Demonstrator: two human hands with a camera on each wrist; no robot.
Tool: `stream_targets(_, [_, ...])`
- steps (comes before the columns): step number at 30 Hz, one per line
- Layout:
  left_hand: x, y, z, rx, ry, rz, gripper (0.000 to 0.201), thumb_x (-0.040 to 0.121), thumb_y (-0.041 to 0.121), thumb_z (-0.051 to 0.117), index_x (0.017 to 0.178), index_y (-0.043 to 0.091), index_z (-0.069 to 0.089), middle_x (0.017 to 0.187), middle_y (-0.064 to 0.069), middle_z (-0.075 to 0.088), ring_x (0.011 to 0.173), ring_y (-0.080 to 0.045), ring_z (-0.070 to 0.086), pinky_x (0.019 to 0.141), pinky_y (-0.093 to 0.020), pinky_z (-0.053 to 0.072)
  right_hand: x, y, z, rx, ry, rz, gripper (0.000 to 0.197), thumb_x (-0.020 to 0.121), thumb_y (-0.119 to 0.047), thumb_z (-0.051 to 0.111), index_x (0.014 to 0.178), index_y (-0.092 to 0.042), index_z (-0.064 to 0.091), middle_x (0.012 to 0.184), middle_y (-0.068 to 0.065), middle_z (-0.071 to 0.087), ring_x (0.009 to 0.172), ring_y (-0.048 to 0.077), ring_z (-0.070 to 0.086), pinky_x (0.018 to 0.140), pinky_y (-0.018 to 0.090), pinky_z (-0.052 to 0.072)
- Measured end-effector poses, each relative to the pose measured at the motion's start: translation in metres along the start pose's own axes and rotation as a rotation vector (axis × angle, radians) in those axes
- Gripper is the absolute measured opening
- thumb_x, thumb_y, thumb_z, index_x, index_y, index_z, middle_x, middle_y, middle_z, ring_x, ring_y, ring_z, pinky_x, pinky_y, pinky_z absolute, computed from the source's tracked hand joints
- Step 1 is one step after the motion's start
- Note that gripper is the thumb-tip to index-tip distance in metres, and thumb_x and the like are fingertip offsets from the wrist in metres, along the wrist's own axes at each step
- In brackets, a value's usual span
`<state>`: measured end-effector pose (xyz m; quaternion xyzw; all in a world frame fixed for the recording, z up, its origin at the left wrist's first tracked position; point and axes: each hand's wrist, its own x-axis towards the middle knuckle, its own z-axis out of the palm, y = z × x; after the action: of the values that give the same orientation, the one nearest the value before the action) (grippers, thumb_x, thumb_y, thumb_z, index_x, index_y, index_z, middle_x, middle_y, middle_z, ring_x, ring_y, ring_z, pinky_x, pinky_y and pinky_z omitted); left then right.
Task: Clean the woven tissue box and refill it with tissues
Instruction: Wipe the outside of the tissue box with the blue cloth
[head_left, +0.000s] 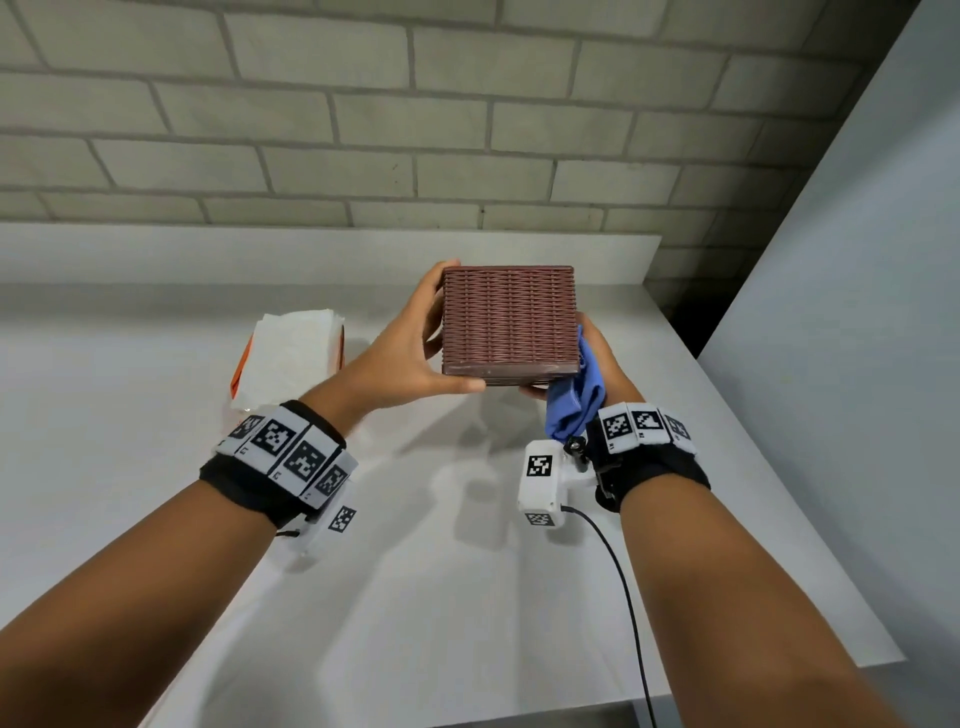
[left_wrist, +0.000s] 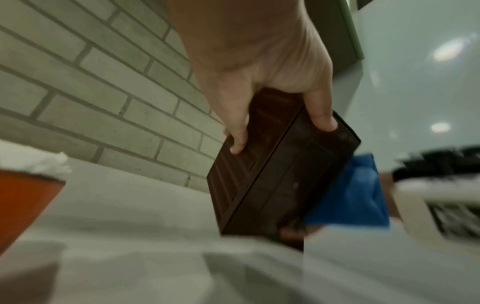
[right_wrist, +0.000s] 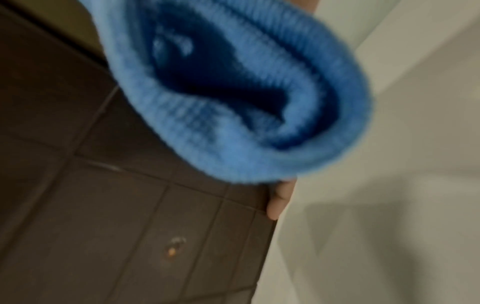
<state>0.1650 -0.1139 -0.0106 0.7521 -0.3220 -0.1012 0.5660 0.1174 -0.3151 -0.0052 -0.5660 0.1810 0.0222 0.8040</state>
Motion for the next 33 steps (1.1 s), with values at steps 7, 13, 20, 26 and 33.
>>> stream_targets(7, [0.013,0.009,0.001,0.028,0.114,-0.157,0.090,0.080,0.021,0.074,0.147,0.014,0.015,0.130,0.007,0.046,0.114,-0.003,0.051,0.097,-0.016,0.043,0.031,0.017,0.021,-0.058,0.208,-0.077,0.044,0.095,-0.043,0.042,0.114,-0.008,0.060,0.120,0.028,0.060,0.104,0.044,0.060,0.082,0.039,0.051])
stream_targets(13, [0.022,0.001,0.021,-0.093,0.441,-0.358,0.152,0.025,0.085,0.072,0.149,0.022,0.008,0.150,-0.006,0.031,0.135,-0.022,0.040,0.111,-0.044,0.038,0.033,0.017,0.035,-0.323,0.413,-0.293,0.052,0.096,-0.039,0.037,0.146,-0.027,0.029,0.147,0.015,0.029,0.130,0.034,0.039,0.109,0.042,0.035])
stream_targets(20, [0.024,0.002,0.025,-0.116,0.495,-0.356,0.147,0.027,0.078,0.075,0.148,0.022,0.014,0.148,-0.009,0.031,0.135,-0.024,0.039,0.110,-0.046,0.039,0.022,0.029,0.043,-0.481,0.499,-0.482,0.054,0.101,-0.033,0.032,0.151,-0.025,0.014,0.154,0.010,0.013,0.133,0.033,0.022,0.107,0.036,0.027])
stream_targets(26, [0.019,-0.012,0.020,-0.222,0.520,-0.286,0.092,0.043,0.054,0.079,0.121,0.025,0.040,0.129,-0.006,0.053,0.116,-0.020,0.057,0.099,-0.042,0.049,0.020,0.033,0.047,-0.967,0.533,-0.513,0.062,0.100,-0.045,0.025,0.152,-0.024,-0.001,0.161,0.005,-0.009,0.147,0.034,-0.009,0.116,0.054,-0.001])
stream_targets(33, [0.017,-0.013,0.018,-0.377,0.517,-0.192,0.066,0.059,0.034,0.075,0.115,0.021,0.043,0.106,0.007,0.060,0.097,-0.006,0.061,0.080,-0.025,0.050,0.023,0.027,0.047,-0.967,0.484,-0.636,0.061,0.102,-0.030,0.026,0.151,-0.007,-0.003,0.161,0.012,-0.007,0.149,0.030,-0.011,0.122,0.045,-0.002])
